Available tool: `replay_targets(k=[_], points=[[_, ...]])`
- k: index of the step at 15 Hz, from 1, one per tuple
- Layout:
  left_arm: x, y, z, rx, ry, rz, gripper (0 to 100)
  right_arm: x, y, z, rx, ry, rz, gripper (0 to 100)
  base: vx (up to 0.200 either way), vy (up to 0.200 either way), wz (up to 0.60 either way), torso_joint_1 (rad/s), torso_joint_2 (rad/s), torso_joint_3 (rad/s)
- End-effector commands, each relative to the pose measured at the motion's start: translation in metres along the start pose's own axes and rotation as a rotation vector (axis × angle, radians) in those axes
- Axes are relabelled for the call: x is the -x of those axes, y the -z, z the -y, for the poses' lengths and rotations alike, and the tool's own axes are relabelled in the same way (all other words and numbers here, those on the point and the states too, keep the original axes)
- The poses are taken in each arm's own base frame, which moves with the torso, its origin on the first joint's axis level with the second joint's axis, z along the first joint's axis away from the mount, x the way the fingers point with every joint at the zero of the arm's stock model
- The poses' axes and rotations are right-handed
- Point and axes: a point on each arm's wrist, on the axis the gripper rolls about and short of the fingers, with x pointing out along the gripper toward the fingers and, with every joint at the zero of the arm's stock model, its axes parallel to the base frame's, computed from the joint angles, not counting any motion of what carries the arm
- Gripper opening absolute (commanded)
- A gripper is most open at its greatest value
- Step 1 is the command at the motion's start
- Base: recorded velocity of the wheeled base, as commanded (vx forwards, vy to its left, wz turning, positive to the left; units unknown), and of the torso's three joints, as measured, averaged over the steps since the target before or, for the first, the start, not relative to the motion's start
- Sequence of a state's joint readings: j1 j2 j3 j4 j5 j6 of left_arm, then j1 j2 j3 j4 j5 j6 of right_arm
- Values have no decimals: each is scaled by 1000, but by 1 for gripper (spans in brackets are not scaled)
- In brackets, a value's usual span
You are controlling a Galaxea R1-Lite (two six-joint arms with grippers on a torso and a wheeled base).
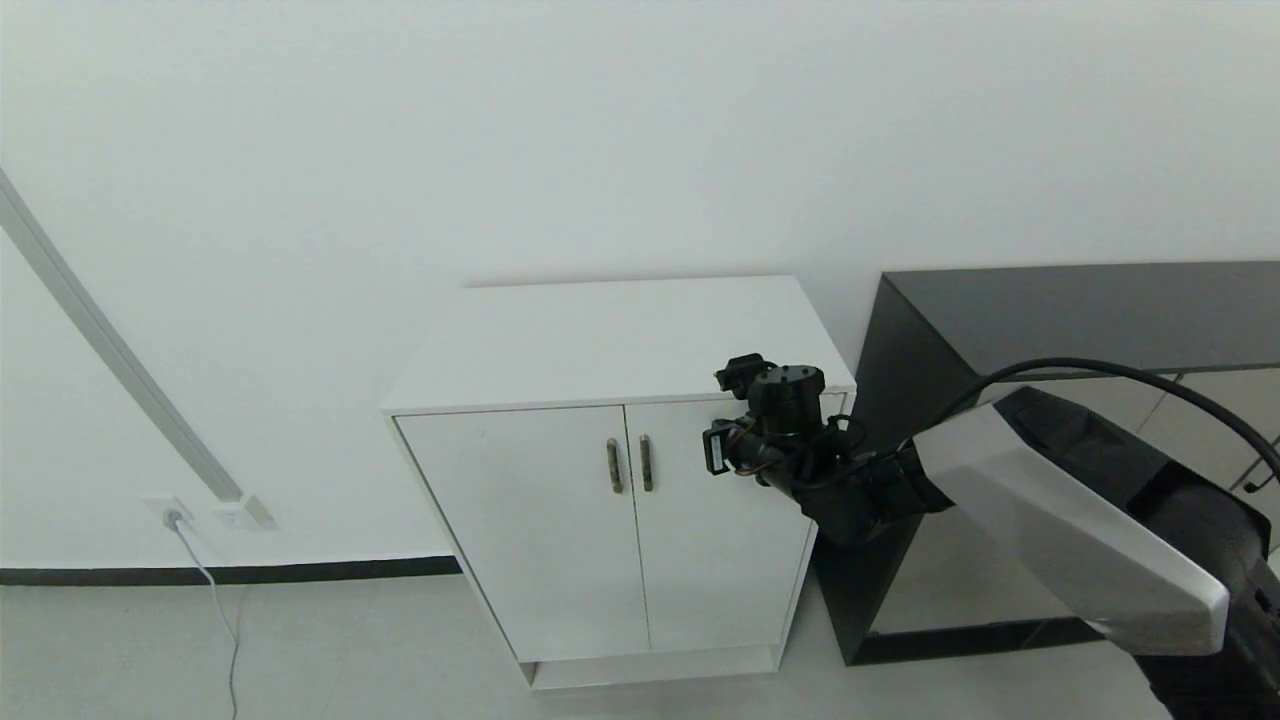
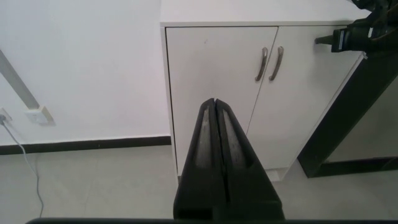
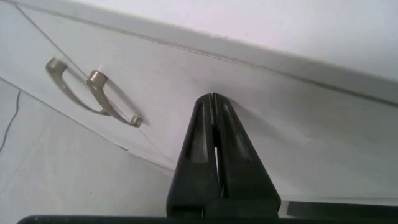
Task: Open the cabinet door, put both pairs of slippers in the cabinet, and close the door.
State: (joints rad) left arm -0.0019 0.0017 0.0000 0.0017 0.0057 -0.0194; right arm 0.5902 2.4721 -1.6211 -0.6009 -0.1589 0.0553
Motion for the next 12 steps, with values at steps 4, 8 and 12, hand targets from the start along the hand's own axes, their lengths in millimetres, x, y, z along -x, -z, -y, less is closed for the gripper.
replay_targets(k=[4, 8, 12], points=[[0, 0, 0, 1, -1, 0, 0, -1, -2, 1, -2, 13, 11, 0, 0, 0, 0, 0, 0, 0], [0, 0, 0, 1, 1, 2, 0, 33, -20, 3, -3, 47, 9, 0, 0, 0, 0, 0, 0, 0], [0, 0, 0, 2, -1, 2, 0, 114, -44, 24, -21, 120, 74, 0, 0, 0, 0, 0, 0, 0]])
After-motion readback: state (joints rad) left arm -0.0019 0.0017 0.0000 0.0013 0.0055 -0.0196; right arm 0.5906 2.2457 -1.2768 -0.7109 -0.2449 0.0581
